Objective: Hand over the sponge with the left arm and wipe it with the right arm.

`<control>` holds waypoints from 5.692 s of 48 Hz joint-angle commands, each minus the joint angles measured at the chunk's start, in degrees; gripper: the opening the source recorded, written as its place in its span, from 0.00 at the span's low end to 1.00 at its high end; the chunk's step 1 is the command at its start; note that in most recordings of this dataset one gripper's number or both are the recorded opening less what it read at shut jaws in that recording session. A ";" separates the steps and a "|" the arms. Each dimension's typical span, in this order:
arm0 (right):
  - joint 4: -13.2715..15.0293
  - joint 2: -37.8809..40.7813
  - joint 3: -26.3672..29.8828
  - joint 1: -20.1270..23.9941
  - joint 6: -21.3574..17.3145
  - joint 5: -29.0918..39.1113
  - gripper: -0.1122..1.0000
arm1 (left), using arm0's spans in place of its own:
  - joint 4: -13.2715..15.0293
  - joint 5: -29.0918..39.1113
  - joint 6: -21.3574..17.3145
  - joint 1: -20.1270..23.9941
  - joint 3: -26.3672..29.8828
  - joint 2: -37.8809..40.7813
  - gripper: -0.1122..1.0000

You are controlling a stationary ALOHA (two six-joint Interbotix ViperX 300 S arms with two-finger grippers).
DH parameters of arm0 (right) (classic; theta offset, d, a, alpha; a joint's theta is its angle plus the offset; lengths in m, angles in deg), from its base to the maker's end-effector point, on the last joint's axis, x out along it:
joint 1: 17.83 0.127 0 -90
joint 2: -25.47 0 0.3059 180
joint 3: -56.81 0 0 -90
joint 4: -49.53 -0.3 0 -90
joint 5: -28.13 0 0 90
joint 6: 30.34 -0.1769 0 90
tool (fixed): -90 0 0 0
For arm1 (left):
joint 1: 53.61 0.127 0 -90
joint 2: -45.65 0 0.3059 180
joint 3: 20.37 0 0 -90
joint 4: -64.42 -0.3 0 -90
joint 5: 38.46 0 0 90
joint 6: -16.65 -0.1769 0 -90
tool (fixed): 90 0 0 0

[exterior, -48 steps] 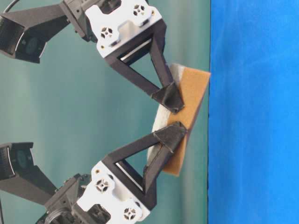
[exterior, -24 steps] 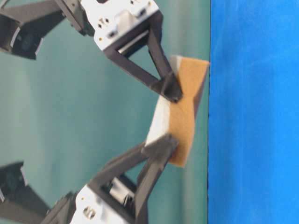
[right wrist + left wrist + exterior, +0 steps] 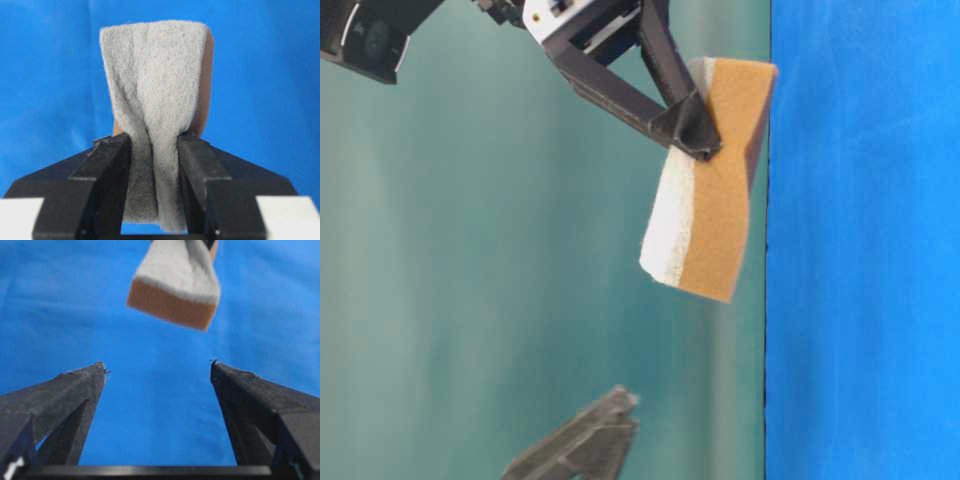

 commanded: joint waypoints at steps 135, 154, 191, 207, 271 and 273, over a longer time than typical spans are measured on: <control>4.22 20.65 4.92 -12.48 -1.49 -1.41 0.36 | 0.00 -1.32 0.09 -0.09 0.53 -0.62 0.84; 2.29 20.83 5.10 -6.50 -2.29 -2.46 0.36 | 0.00 -1.14 0.00 -0.18 0.44 -0.62 0.84; -3.16 22.59 7.65 1.41 -1.58 -0.70 0.34 | 0.00 -1.14 0.09 -1.49 0.44 -0.62 0.84; 0.62 21.01 5.45 -7.82 -1.58 -0.44 0.34 | 0.00 -1.23 0.09 -1.67 0.44 -0.62 0.84; 4.66 20.65 8.88 -4.22 -0.97 0.88 0.78 | 0.00 -1.05 -0.26 -1.67 0.44 -0.62 0.84; 4.66 20.39 9.14 -4.22 -0.97 1.32 0.78 | 0.00 -1.05 -0.35 -1.67 0.35 -0.53 0.84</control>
